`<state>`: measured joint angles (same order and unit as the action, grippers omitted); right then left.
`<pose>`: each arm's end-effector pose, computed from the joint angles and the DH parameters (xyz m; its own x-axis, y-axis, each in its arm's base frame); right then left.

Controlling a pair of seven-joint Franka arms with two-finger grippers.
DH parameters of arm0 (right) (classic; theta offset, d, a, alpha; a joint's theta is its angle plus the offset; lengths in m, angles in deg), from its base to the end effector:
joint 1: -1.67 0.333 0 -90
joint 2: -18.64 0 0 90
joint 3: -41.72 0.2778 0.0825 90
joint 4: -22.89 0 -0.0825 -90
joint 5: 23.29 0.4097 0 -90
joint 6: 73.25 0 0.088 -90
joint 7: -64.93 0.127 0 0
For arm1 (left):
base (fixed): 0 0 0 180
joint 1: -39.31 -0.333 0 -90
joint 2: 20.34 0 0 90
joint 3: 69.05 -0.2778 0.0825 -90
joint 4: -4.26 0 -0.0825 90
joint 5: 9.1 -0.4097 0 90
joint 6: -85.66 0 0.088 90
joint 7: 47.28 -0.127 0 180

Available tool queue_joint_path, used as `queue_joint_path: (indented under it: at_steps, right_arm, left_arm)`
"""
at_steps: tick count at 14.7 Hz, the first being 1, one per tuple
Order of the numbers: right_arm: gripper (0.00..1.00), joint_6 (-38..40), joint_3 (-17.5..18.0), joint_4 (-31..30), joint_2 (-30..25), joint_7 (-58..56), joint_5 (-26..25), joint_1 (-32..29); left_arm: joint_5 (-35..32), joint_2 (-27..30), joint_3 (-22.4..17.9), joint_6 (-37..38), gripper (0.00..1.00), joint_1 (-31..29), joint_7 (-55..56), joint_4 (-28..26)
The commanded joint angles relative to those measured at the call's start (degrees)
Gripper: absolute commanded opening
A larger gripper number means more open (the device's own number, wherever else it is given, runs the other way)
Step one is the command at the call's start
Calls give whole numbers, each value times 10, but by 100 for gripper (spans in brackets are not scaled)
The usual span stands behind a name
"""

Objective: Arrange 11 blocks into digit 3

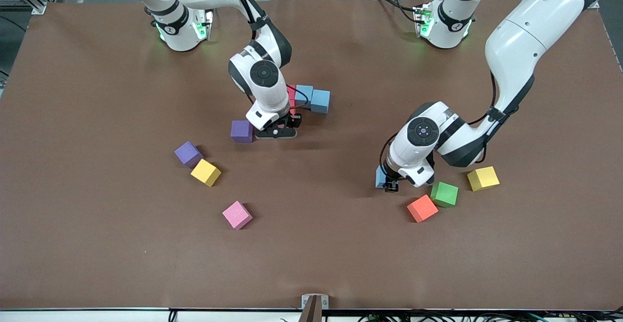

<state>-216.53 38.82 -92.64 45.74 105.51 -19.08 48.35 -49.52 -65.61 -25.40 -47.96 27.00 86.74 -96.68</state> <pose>0.4364 0.4173 0.1416 1.0000 0.0030 -0.0050 0.0028 -0.9997 -0.0241 0.5809 -0.3136 0.1529 0.1042 0.9938 -0.0397 0.9931 -0.1018 0.0575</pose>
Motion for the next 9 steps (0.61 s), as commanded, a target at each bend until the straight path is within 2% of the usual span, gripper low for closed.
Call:
queue_joint_path:
  at_steps: [1,9]
  right_arm:
    - [5,-7,-2,-29,-13,14,8,11]
    - [5,-14,-2,-20,-9,14,8,10]
  left_arm:
    - [-5,-11,-3,-2,55,11,-9,20]
    - [-5,-10,-8,-2,56,17,-9,22]
